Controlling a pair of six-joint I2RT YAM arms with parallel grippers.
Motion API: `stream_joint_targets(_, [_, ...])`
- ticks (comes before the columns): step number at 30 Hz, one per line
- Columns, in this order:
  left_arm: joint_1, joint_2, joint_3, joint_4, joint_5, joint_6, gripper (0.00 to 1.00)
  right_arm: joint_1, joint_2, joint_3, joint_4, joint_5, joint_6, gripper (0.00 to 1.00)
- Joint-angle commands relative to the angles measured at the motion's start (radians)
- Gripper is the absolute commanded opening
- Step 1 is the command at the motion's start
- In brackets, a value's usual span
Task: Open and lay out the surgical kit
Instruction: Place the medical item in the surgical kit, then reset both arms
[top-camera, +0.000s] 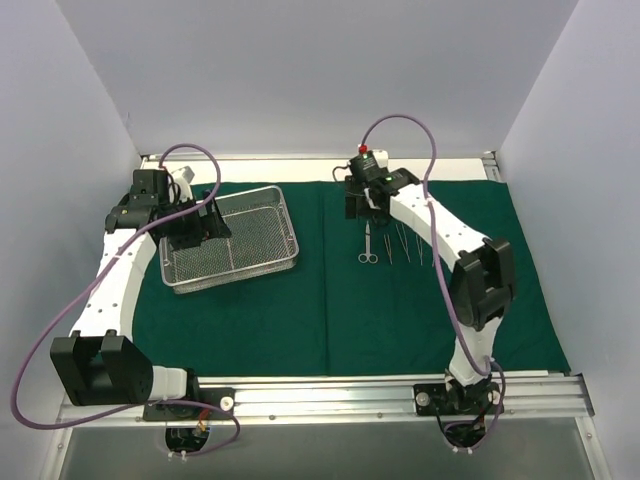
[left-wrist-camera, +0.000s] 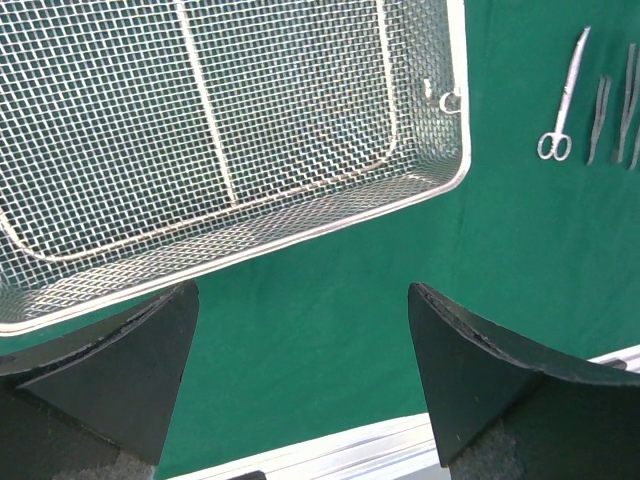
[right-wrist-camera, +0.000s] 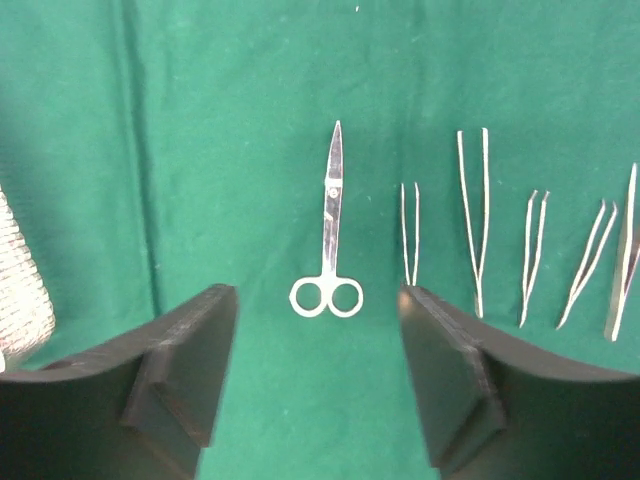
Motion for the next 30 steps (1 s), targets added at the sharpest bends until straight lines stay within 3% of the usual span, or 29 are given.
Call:
stream_joint_targets(1, [0.000,-0.063,-0.020,0.052,0.047,-0.015,0.94,-0.036,-0.129,-0.038,0.001,-0.027,-0.037,0.68])
stream_joint_targets(5, [0.000,-0.093,-0.065,0.084,0.088,-0.026,0.94,-0.093,-0.241,-0.120,0.043,-0.100,-0.054,0.87])
stream_joint_targets(6, [-0.001,-0.097,-0.074,0.088,0.093,-0.029,0.94,-0.107,-0.258,-0.152,0.058,-0.130,-0.054,1.00])
stream_joint_targets(18, [-0.001,-0.151,-0.203,0.202,0.188,-0.073,0.94,-0.150,-0.581,-0.426,0.210,-0.164,0.035,1.00])
stream_joint_targets(22, [0.000,-0.154,-0.266,0.303,0.333,-0.142,0.94,-0.155,-0.702,-0.560,0.274,-0.202,0.066,1.00])
stream_joint_targets(25, [0.000,-0.182,-0.365,0.485,0.473,-0.277,0.94,-0.155,-0.776,-0.667,0.308,-0.229,0.157,1.00])
stream_joint_targets(28, [-0.001,-0.267,-0.562,0.911,0.648,-0.580,0.94,-0.153,-0.870,-0.784,0.360,-0.311,0.210,1.00])
stream_joint_targets(29, [0.000,-0.324,-0.621,1.198,0.683,-0.779,0.94,-0.153,-0.944,-0.819,0.407,-0.330,0.220,1.00])
stream_joint_targets(30, [0.000,-0.355,-0.680,1.336,0.685,-0.887,0.94,-0.153,-0.984,-0.895,0.437,-0.374,0.246,1.00])
